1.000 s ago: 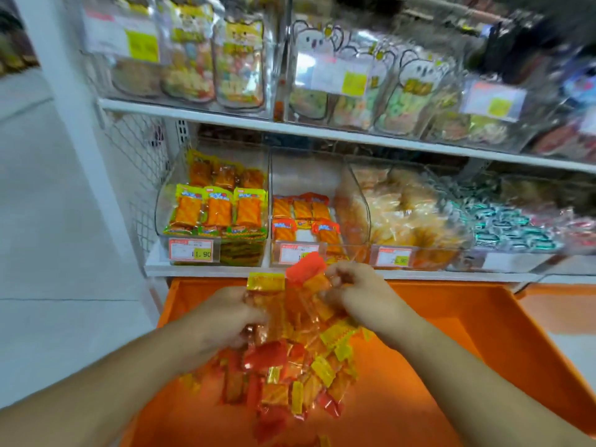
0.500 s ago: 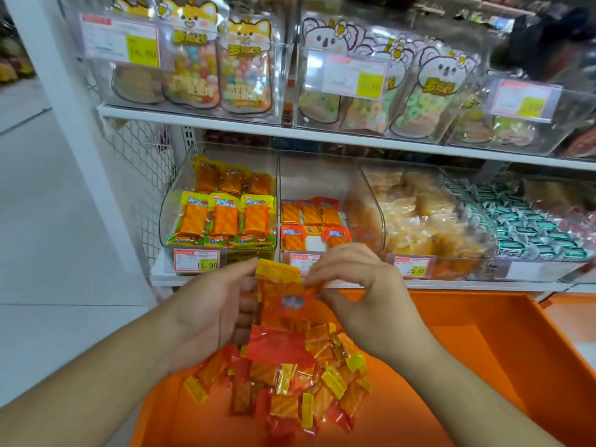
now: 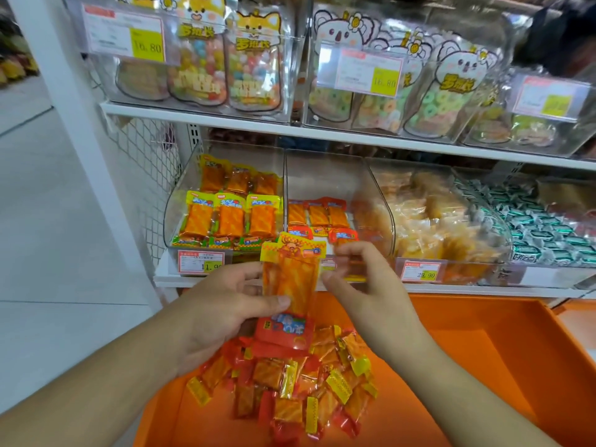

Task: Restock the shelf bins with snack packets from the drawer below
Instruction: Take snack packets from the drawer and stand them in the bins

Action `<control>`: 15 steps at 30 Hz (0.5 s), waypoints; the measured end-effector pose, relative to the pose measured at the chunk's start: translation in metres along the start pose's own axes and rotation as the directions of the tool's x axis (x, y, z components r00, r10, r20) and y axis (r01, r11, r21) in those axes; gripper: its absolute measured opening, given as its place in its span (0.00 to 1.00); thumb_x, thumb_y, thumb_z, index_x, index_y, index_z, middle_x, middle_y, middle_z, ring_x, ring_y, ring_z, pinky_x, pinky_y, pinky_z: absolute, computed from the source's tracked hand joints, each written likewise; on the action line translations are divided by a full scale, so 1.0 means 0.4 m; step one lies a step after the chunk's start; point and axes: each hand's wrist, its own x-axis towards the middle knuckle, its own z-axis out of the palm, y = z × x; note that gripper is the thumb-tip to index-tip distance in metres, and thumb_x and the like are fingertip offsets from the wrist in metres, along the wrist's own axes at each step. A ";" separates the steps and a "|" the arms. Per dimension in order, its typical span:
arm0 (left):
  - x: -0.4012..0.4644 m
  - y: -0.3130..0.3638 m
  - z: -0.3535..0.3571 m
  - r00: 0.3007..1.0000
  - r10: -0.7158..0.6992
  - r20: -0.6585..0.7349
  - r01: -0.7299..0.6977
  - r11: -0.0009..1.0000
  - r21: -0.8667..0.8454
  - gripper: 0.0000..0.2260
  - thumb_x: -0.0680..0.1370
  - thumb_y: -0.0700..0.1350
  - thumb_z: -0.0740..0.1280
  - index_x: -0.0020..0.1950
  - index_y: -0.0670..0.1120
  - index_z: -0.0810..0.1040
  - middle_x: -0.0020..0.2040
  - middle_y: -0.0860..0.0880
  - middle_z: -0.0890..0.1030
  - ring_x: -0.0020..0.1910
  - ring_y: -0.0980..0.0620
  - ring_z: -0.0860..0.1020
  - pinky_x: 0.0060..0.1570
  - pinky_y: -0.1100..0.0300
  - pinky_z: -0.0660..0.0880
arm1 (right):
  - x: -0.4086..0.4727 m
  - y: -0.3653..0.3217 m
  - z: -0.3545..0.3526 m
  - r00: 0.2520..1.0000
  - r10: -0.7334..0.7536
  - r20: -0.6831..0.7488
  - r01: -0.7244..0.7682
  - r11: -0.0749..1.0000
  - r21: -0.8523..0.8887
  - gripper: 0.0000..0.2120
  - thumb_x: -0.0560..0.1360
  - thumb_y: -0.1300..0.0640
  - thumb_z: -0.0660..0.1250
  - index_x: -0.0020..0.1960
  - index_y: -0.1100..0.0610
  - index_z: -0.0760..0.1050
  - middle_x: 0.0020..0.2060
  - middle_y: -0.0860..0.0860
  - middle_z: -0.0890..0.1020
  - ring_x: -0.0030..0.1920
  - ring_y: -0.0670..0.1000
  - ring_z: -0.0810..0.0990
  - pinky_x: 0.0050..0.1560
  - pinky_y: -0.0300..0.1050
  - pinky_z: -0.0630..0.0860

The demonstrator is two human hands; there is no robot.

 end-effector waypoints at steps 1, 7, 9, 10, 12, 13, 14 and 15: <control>-0.006 -0.001 0.006 1.000 0.013 0.003 -0.013 1.000 0.006 0.15 0.76 0.36 0.73 0.62 0.45 0.84 0.58 0.41 0.86 0.59 0.41 0.84 0.63 0.40 0.79 | -0.003 0.002 0.006 0.989 0.129 0.079 -0.138 0.981 0.135 0.13 0.77 0.51 0.76 0.58 0.49 0.75 0.48 0.49 0.82 0.50 0.50 0.84 0.51 0.51 0.81; -0.025 0.013 0.023 0.997 -0.050 0.055 0.060 0.979 -0.193 0.17 0.82 0.51 0.63 0.66 0.44 0.83 0.61 0.35 0.83 0.65 0.32 0.79 0.69 0.34 0.71 | -0.014 0.015 0.001 0.970 0.164 0.177 -0.220 0.906 0.363 0.14 0.77 0.62 0.74 0.42 0.61 0.69 0.29 0.51 0.71 0.37 0.57 0.83 0.38 0.57 0.79; -0.023 0.018 0.015 0.997 -0.041 0.059 0.055 0.967 -0.248 0.18 0.83 0.50 0.61 0.68 0.45 0.81 0.63 0.36 0.83 0.66 0.32 0.78 0.69 0.33 0.71 | -0.008 0.028 -0.011 0.973 0.178 0.144 -0.221 0.895 0.388 0.15 0.77 0.62 0.75 0.44 0.65 0.69 0.31 0.58 0.70 0.36 0.57 0.83 0.37 0.56 0.80; -0.025 0.017 0.012 0.998 -0.020 0.060 0.035 0.966 -0.255 0.17 0.83 0.47 0.62 0.70 0.46 0.80 0.63 0.39 0.83 0.66 0.35 0.79 0.67 0.36 0.74 | -0.006 0.032 -0.015 0.973 0.179 0.146 -0.223 0.891 0.397 0.17 0.77 0.62 0.75 0.46 0.69 0.68 0.33 0.63 0.70 0.36 0.57 0.83 0.37 0.55 0.80; -0.028 0.009 0.008 0.996 -0.002 0.086 0.024 0.968 -0.252 0.17 0.81 0.44 0.66 0.70 0.48 0.80 0.64 0.41 0.83 0.65 0.40 0.81 0.60 0.43 0.78 | -0.005 0.035 -0.017 0.972 0.158 0.174 -0.218 0.882 0.417 0.20 0.77 0.61 0.76 0.51 0.73 0.69 0.38 0.73 0.73 0.37 0.57 0.82 0.36 0.53 0.79; -0.028 0.004 0.007 0.994 -0.002 0.112 0.030 0.969 -0.246 0.17 0.80 0.43 0.69 0.70 0.48 0.80 0.65 0.41 0.83 0.65 0.40 0.81 0.61 0.43 0.78 | -0.006 0.033 -0.018 0.972 0.147 0.185 -0.214 0.880 0.424 0.21 0.77 0.60 0.76 0.53 0.74 0.69 0.41 0.75 0.74 0.37 0.58 0.82 0.35 0.53 0.78; -0.028 -0.001 0.005 0.991 -0.006 0.137 0.039 0.970 -0.242 0.19 0.78 0.44 0.73 0.69 0.48 0.80 0.65 0.41 0.83 0.65 0.39 0.81 0.64 0.40 0.76 | -0.007 0.027 -0.019 0.972 0.134 0.191 -0.205 0.881 0.426 0.22 0.76 0.59 0.77 0.55 0.74 0.70 0.42 0.75 0.75 0.37 0.59 0.81 0.35 0.52 0.77; -0.027 -0.005 0.005 0.989 -0.014 0.147 0.048 0.973 -0.227 0.20 0.76 0.45 0.75 0.68 0.47 0.81 0.65 0.41 0.82 0.65 0.38 0.81 0.66 0.38 0.75 | -0.007 0.023 -0.022 0.974 0.121 0.191 -0.192 0.888 0.418 0.24 0.75 0.57 0.77 0.56 0.73 0.71 0.42 0.75 0.76 0.37 0.60 0.80 0.35 0.53 0.76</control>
